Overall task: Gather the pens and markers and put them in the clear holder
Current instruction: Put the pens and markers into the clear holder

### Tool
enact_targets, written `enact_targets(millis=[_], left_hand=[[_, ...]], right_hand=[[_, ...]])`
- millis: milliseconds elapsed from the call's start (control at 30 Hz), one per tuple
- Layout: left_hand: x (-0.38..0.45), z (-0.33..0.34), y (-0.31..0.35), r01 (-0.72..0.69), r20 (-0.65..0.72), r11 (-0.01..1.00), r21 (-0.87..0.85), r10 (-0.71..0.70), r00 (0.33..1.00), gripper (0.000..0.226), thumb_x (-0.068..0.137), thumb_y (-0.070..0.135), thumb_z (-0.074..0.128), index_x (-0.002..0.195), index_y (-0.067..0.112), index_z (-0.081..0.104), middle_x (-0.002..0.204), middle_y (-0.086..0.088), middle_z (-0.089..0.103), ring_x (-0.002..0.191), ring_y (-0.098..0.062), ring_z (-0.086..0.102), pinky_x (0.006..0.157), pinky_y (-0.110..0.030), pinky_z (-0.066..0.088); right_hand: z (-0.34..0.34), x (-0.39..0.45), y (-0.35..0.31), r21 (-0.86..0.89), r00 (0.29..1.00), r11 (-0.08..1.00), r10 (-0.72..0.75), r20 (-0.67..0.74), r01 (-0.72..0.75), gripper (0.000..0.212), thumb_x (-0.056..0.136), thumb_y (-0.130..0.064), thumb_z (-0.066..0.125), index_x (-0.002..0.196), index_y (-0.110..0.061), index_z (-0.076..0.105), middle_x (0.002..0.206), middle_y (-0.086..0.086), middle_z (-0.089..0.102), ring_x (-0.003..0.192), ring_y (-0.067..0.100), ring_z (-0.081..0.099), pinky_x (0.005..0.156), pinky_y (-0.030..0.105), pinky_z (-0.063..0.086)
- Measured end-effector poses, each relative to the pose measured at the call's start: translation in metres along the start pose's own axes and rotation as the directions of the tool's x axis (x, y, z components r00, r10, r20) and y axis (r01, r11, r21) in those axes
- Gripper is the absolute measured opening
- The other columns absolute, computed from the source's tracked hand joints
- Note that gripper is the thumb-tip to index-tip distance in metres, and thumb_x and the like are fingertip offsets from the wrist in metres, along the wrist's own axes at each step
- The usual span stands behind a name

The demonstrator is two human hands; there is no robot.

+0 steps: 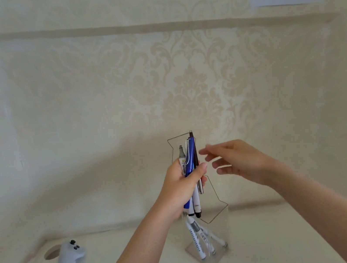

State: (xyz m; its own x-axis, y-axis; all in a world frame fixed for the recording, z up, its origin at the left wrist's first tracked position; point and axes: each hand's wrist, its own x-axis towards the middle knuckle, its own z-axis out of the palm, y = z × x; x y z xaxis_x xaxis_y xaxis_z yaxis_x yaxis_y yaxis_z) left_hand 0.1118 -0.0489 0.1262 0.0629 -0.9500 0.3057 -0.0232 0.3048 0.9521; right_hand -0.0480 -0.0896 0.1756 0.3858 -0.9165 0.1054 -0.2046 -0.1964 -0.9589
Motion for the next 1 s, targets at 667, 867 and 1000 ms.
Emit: enact_targets(millis=[667, 867, 1000], left_hand=[[0.008, 0.016, 0.000, -0.171, 0.242, 0.965, 0.198, 0.121, 0.963, 0.021, 0.092, 0.013, 0.065, 0.105, 0.027, 0.057, 0.089, 0.002, 0.065, 0.075, -0.004, 0.062, 0.072, -0.022, 0.052], [0.010, 0.017, -0.007, -0.143, 0.204, 0.990, -0.001, 0.140, 0.969, 0.034, 0.082, 0.035, 0.069, 0.113, 0.024, 0.061, 0.102, -0.002, 0.074, 0.099, -0.012, 0.071, 0.084, -0.020, 0.054], [0.014, 0.014, -0.009, -0.058, 0.037, 0.998, -0.024, 0.059, 0.998, 0.043, 0.085, 0.046, 0.062, 0.097, 0.005, 0.058, 0.071, -0.002, 0.062, 0.062, -0.013, 0.059, 0.064, -0.024, 0.052]], right_hand=[[0.009, -0.003, 0.008, -0.169, 0.986, 0.976, -0.149, -0.077, 0.134, 0.029, 0.091, -0.027, 0.064, 0.097, 0.000, 0.074, 0.088, 0.014, 0.072, 0.078, 0.016, 0.063, 0.077, 0.030, 0.051], [0.007, 0.001, 0.007, 0.009, 0.990, 0.990, -0.141, -0.005, 0.141, 0.033, 0.093, -0.021, 0.062, 0.105, 0.009, 0.069, 0.086, 0.019, 0.061, 0.079, 0.025, 0.051, 0.070, 0.034, 0.042], [0.004, 0.003, 0.004, 0.078, 0.985, 0.985, -0.149, -0.082, 0.156, 0.022, 0.095, -0.016, 0.059, 0.100, 0.001, 0.073, 0.072, 0.006, 0.056, 0.063, 0.016, 0.047, 0.062, 0.026, 0.040]])
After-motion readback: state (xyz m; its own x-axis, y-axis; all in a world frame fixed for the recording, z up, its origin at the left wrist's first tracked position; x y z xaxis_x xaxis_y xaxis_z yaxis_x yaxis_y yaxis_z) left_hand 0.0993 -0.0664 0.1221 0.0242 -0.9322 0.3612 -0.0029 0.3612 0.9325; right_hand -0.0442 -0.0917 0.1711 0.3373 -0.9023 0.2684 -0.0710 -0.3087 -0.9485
